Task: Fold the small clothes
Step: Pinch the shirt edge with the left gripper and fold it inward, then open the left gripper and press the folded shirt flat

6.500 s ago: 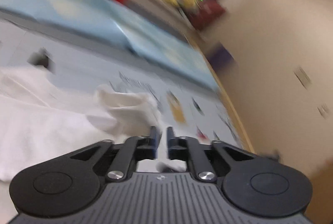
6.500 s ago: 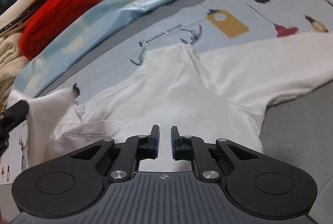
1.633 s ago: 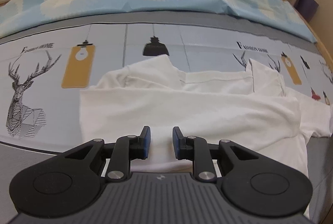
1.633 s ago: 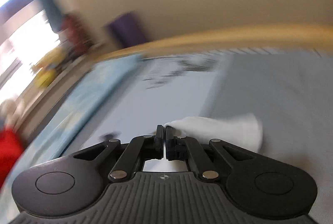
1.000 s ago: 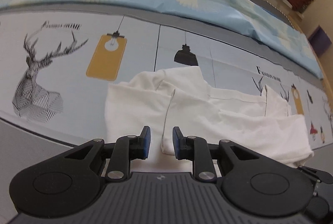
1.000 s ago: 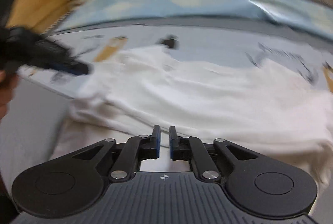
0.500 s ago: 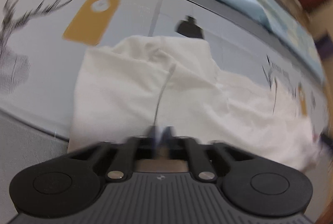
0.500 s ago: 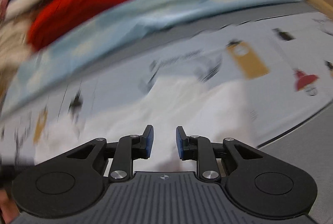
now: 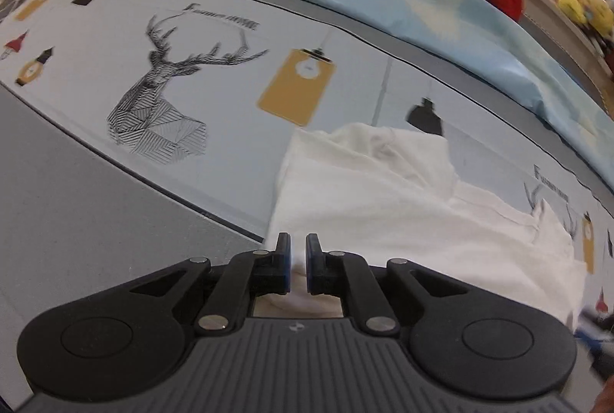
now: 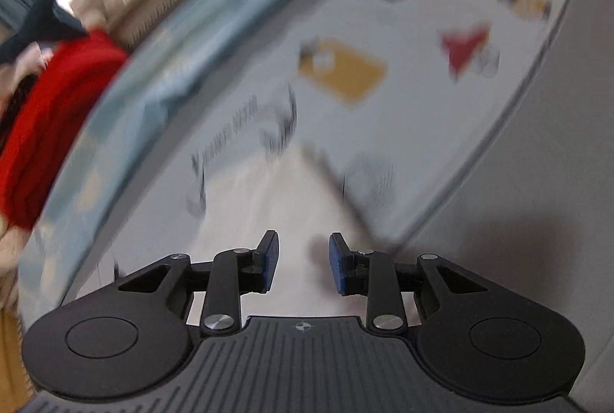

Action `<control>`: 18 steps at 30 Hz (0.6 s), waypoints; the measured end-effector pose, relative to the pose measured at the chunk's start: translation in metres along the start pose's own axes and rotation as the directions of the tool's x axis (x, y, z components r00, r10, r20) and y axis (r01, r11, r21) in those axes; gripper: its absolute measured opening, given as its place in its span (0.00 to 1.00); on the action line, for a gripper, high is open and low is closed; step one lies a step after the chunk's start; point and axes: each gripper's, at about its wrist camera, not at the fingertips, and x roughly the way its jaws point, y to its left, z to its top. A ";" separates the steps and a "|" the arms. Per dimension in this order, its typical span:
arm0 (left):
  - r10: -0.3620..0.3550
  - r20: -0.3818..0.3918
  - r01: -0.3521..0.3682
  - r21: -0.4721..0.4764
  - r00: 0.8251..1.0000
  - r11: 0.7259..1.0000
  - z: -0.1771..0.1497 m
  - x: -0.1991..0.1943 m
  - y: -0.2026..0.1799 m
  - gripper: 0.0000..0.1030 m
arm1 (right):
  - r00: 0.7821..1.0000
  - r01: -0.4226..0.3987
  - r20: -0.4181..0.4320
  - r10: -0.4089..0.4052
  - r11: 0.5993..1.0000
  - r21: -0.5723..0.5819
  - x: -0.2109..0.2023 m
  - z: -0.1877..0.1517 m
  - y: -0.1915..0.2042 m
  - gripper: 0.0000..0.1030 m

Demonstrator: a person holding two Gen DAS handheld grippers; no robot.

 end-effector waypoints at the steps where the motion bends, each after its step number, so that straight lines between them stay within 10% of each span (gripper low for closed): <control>1: 0.010 0.027 -0.010 0.001 1.000 1.000 0.003 0.000 0.001 0.08 | 0.999 0.022 -0.042 -0.022 1.000 -0.003 0.006 -0.005 -0.001 0.29; 5: -0.028 0.079 0.027 0.006 0.997 1.000 0.018 0.001 0.002 0.09 | 0.982 0.170 -0.092 -0.168 0.985 0.019 0.017 -0.014 -0.017 0.28; 10: -0.096 0.009 0.097 -0.035 0.995 0.995 0.023 0.017 0.010 0.09 | 0.935 0.347 0.055 -0.350 0.936 0.060 -0.005 -0.003 -0.029 0.29; 14: -0.156 -0.063 0.151 -0.085 0.986 0.985 0.019 0.033 0.014 0.09 | 0.980 0.148 0.130 -0.153 0.988 0.048 -0.019 0.000 -0.015 0.30; 18: -0.125 -0.176 0.120 -0.039 0.976 0.992 0.007 0.062 0.011 0.09 | 0.995 0.015 -0.097 -0.019 0.999 -0.045 0.017 -0.010 -0.002 0.31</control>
